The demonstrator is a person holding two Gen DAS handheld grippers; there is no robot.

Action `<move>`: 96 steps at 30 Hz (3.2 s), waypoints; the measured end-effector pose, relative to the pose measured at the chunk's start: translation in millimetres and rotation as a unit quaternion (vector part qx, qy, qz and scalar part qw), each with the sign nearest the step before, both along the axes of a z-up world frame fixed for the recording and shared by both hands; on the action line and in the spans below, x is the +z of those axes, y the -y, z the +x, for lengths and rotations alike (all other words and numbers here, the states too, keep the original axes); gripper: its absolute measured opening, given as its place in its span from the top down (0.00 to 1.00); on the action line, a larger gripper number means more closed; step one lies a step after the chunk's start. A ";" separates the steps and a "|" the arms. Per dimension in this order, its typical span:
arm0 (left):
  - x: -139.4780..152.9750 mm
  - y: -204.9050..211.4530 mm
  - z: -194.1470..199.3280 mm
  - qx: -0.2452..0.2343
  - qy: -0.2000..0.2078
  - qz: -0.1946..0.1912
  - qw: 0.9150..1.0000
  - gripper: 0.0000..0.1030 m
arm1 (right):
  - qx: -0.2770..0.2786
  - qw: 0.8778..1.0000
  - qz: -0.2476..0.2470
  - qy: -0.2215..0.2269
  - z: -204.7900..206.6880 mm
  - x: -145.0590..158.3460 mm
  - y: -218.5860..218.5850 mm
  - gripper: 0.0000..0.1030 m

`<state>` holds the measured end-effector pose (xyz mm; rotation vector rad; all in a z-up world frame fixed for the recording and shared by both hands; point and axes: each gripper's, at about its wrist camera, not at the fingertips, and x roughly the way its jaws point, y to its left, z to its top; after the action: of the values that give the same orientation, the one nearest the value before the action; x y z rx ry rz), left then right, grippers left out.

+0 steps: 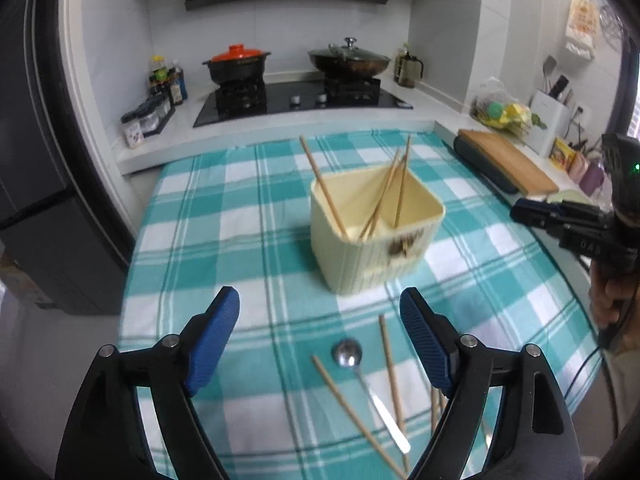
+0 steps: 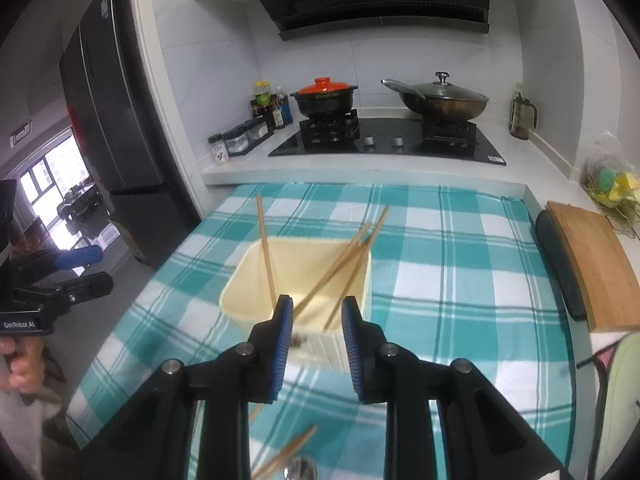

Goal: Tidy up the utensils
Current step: 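Move both tools down to the remaining spoons and chopsticks, then close the right tool on a steel spoon while the left tool closes on a chopstick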

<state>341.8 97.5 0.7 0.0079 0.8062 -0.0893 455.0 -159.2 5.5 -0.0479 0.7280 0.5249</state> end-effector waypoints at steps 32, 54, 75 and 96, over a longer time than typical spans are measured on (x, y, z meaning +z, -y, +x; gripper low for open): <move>-184.7 38.7 -67.1 0.133 -0.091 -0.023 0.987 0.18 | -0.043 0.994 -0.080 -0.064 -186.0 -187.1 2.1 0.75; -182.2 49.4 -87.2 0.127 -0.070 0.018 0.989 0.77 | -0.160 0.977 -0.130 -0.053 -187.8 -193.3 41.8 0.93; -183.7 21.1 -49.0 0.073 -0.121 0.005 0.990 0.30 | -0.138 0.981 -0.114 -0.071 -162.8 -194.8 83.9 0.55; -183.5 10.3 21.6 0.082 -0.120 0.004 0.989 0.42 | -0.116 0.985 -0.109 -0.065 -89.3 -196.1 72.5 0.48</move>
<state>363.4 87.2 -182.8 -0.0625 1.0441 0.0710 365.6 -231.7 -190.5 -0.1322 0.9039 0.2243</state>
